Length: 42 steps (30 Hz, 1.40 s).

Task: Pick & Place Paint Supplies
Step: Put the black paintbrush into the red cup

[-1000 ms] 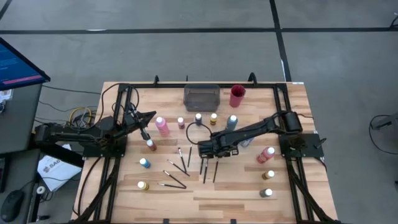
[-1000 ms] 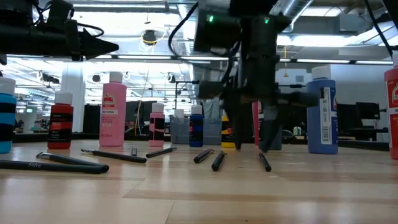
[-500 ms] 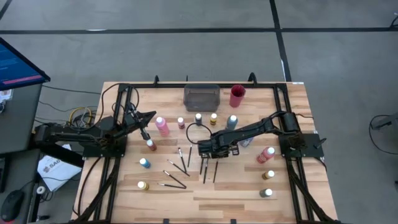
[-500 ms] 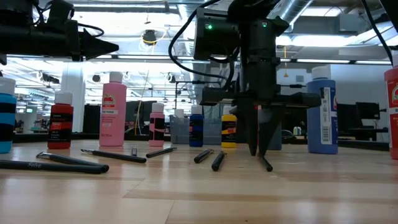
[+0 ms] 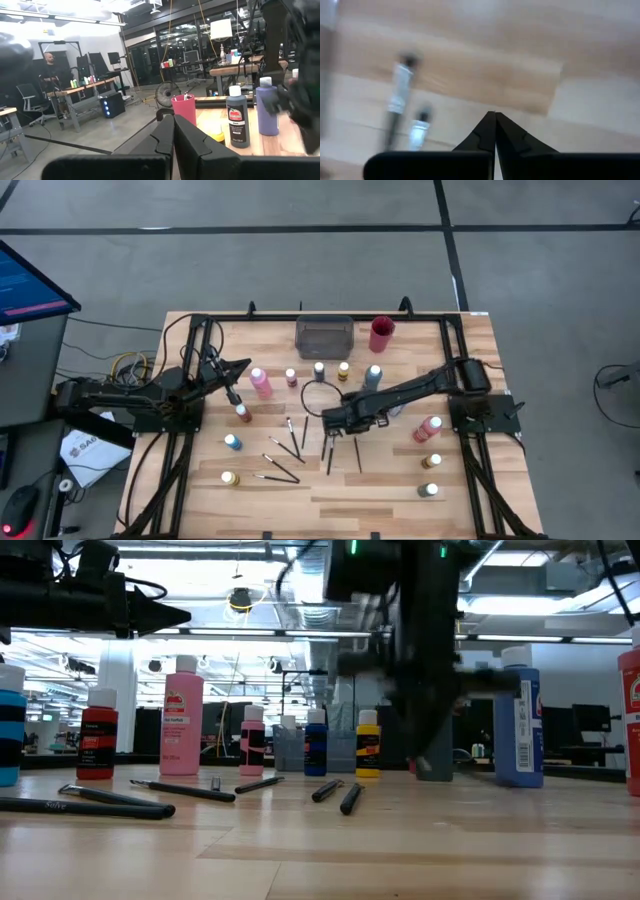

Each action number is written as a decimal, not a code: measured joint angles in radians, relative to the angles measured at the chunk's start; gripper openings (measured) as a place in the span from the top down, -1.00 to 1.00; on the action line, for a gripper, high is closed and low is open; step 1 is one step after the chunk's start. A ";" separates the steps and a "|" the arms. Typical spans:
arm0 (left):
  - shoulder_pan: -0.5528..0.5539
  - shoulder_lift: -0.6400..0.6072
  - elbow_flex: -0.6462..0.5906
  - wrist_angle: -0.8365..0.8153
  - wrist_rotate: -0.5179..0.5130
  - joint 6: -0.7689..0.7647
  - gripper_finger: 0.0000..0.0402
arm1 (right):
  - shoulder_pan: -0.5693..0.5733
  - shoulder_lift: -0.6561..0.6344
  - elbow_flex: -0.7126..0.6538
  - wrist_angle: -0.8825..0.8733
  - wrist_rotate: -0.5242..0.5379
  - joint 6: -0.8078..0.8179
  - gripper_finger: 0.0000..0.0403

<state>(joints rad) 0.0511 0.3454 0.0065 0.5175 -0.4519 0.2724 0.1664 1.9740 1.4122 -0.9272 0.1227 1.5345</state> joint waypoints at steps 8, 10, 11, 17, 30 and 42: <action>0.000 0.002 0.000 -0.001 0.000 0.000 0.99 | -0.008 -0.248 0.001 -0.066 0.332 -0.052 1.00; 0.000 0.003 0.000 0.001 0.000 0.000 0.99 | -0.029 -0.319 0.001 -0.085 0.451 -0.099 1.00; 0.000 0.004 0.000 0.001 0.000 0.000 0.99 | -0.046 -0.357 0.001 -0.090 0.513 -0.136 1.00; 0.000 0.003 0.000 0.003 0.000 0.000 0.99 | -0.212 -0.554 0.002 -0.040 0.694 -0.483 1.00; 0.000 0.003 0.000 0.007 0.000 0.000 0.99 | -0.648 -0.739 -0.183 0.576 0.504 -1.232 1.00; 0.000 0.003 0.000 0.008 0.000 0.000 0.99 | -0.798 -0.768 -0.642 1.142 0.270 -1.336 1.00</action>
<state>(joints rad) 0.0510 0.3489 0.0063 0.5250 -0.4522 0.2722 -0.6319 1.2060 0.7704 0.2150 0.3929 0.1989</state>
